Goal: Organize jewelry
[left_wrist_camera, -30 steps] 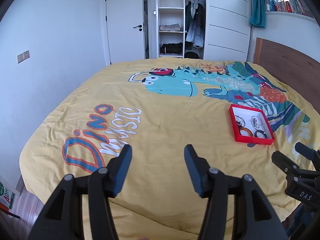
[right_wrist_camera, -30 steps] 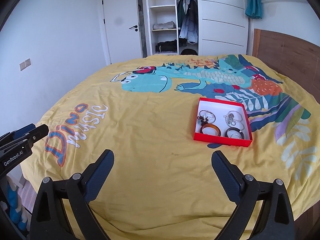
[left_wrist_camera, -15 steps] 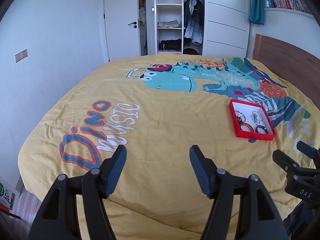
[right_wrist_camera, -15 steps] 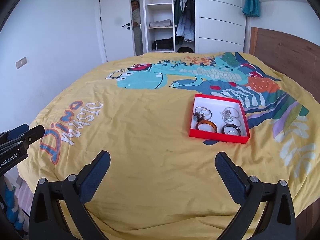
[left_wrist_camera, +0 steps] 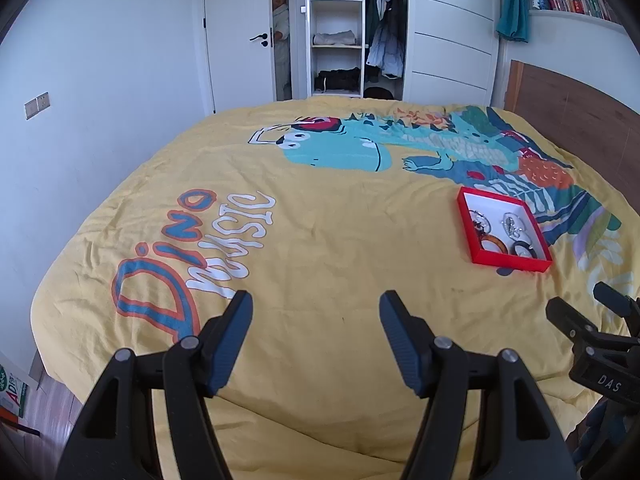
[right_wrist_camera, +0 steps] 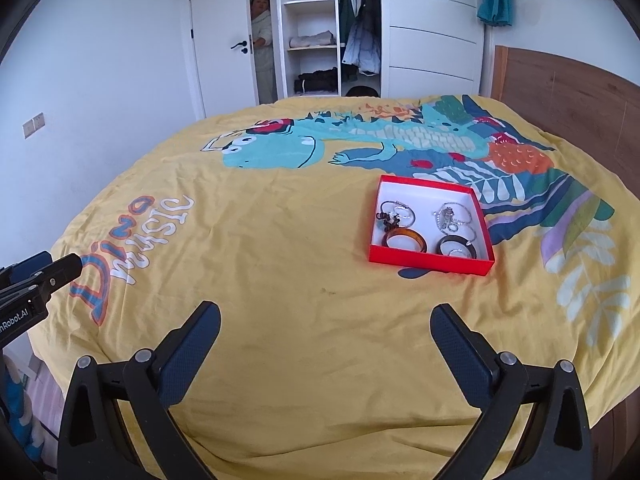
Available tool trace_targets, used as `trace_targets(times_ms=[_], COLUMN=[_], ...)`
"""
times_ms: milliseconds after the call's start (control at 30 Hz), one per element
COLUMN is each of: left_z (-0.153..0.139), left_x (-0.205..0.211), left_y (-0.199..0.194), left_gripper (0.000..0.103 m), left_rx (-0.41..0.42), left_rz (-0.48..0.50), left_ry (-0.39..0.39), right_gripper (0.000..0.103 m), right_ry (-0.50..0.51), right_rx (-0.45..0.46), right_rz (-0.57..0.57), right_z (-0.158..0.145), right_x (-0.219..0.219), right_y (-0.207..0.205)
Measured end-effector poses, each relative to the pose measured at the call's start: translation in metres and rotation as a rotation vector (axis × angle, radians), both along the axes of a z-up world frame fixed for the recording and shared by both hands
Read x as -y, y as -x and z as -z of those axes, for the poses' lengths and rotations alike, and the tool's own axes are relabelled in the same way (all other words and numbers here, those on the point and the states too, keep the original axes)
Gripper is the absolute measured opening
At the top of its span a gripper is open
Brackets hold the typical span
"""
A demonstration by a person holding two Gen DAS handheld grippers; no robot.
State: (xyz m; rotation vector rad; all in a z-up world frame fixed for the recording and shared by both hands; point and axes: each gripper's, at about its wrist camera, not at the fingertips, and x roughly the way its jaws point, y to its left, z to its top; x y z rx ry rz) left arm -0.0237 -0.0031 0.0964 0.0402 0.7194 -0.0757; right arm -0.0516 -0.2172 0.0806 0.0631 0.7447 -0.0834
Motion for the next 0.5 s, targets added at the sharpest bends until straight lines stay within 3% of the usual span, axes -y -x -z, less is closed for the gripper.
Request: trace_targets(times_ms=[500], left_z=[0.012], left_x=[0.0], left_y=[-0.005], left_gripper=[0.064], left_rx=[-0.027], left_rz=[0.01], left_ry=[0.007], right_gripper=[0.103], right_ry=[0.003], right_rx=[-0.016], right_rz=[0.008], right_z=[0.009], right_x=[0.005], right_y=[-0.001])
